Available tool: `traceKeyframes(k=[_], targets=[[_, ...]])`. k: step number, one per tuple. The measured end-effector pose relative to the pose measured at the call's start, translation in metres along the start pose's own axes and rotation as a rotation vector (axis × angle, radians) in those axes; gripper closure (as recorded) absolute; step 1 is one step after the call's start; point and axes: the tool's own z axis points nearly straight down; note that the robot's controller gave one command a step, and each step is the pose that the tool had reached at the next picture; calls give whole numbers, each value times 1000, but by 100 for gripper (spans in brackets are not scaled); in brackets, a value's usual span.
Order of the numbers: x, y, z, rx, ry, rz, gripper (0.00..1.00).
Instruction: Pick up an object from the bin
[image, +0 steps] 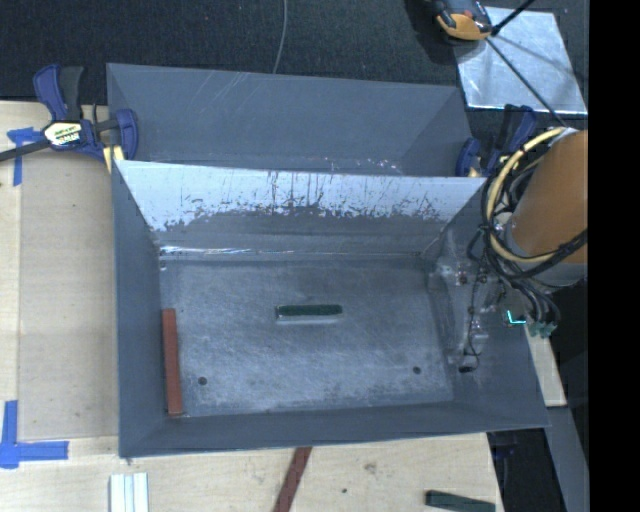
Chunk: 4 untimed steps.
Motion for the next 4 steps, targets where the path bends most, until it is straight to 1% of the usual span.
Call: traceKeyframes(k=[1,2,3,4], targets=[[-2,0,-4,1,-8,-3,0],[-14,54,10,2,-7,-20,0],[-18,62,66,0,-14,-73,0],[-28,110,93,1,-7,-100,0]])
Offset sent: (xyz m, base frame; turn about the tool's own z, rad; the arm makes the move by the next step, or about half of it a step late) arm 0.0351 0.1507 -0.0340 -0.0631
